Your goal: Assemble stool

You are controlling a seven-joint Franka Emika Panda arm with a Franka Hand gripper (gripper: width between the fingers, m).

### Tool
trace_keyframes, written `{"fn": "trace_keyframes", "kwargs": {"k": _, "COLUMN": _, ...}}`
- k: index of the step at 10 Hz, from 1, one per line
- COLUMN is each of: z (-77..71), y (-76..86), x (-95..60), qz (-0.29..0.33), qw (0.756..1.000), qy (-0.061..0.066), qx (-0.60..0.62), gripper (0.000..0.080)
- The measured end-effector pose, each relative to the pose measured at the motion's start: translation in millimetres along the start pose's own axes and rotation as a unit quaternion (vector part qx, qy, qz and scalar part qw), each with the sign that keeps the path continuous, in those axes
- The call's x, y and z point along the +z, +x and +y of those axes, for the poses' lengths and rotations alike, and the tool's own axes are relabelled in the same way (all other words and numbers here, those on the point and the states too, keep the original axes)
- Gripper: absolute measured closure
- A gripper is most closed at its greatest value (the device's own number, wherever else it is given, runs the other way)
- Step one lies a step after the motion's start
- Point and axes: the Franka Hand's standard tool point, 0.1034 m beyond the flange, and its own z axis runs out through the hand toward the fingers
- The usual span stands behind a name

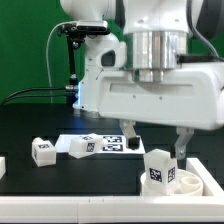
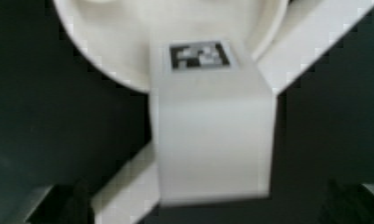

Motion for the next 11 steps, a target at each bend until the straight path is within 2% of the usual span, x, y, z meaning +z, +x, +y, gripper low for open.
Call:
{"fn": "trace_keyframes", "kwargs": {"k": 1, "z": 1.4, "y": 5.7, "x": -14.8, "qz": -0.012, "qw": 1.0, "qy": -0.003, "qx": -0.02, "gripper": 0.0151}}
{"fn": "trace_keyframes", "kwargs": {"k": 6, "z": 0.3, "y": 6.3, "x": -14.2, "qz": -0.012, "qw": 0.999, "qy": -0.002, "qx": -0.035, "gripper": 0.015}}
{"fn": "trace_keyframes", "kwargs": {"k": 7, "z": 6.9, "y": 6.0, "x": -12.7, "qz": -0.013, "qw": 0.999, "qy": -0.002, "qx": -0.037, "gripper": 0.015}}
{"fn": "trace_keyframes", "kwargs": {"k": 8, "z": 21.1, "y": 4.8, "x": -11.2, "qz": -0.017, "qw": 0.998, "qy": -0.007, "qx": -0.064, "gripper": 0.015}}
{"fn": "trace_keyframes", "kwargs": {"k": 10, "z": 52.9, "y": 2.0, "x": -18.5, "qz": -0.021, "qw": 0.99, "qy": -0.01, "qx": -0.136, "gripper": 0.015}}
{"fn": "trace_keyframes", "kwargs": {"k": 11, "z": 52.9, "y": -3.3, "x": -17.9, "qz": -0.01, "qw": 0.99, "qy": -0.006, "qx": -0.138, "gripper": 0.015}}
